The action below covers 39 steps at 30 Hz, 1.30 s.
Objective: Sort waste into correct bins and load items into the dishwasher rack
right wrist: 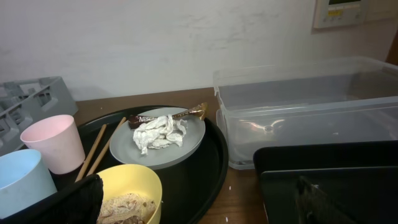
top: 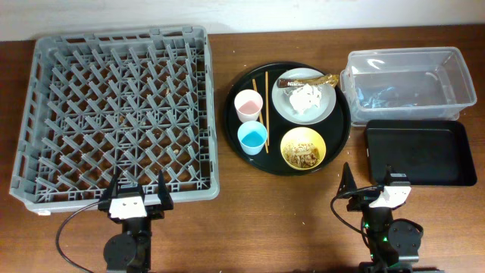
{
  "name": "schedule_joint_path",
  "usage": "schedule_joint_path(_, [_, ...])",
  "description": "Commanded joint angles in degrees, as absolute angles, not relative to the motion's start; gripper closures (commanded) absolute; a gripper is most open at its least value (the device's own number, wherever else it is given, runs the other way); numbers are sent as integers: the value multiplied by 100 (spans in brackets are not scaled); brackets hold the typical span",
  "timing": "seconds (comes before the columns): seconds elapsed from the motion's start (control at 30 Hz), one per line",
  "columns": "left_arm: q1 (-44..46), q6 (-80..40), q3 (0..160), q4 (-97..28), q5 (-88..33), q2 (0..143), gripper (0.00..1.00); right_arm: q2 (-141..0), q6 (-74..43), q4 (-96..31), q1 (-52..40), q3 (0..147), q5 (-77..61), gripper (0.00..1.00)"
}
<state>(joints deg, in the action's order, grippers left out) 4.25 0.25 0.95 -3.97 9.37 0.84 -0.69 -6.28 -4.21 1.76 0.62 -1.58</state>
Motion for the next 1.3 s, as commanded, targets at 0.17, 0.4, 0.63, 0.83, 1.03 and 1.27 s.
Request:
schedule_joint_path(0.17, [395,115,51,-388,858,40,1,-47,-685,-432,148,32,-174,2])
schedule_joint_path(0.4, [395,115,51,-388,858,40,1,-47,-685,-432,145,32,-174,2])
schedule_joint_path(0.63, [395,115,51,-388,858,40,1,-47,-685,-432,145,32,-174,2])
schedule_joint_path(0.83, [395,115,51,-388,858,40,1,-47,-685,-364,145,32,-176,2])
schedule_joint_path(1.03, [395,115,51,-388,858,40,1,-47,-617,237,150,130,-556,2])
schedule_joint_path(1.27, [395,115,51,-388,858,40,1,-49,-401,-554,150,1267,-1079,2])
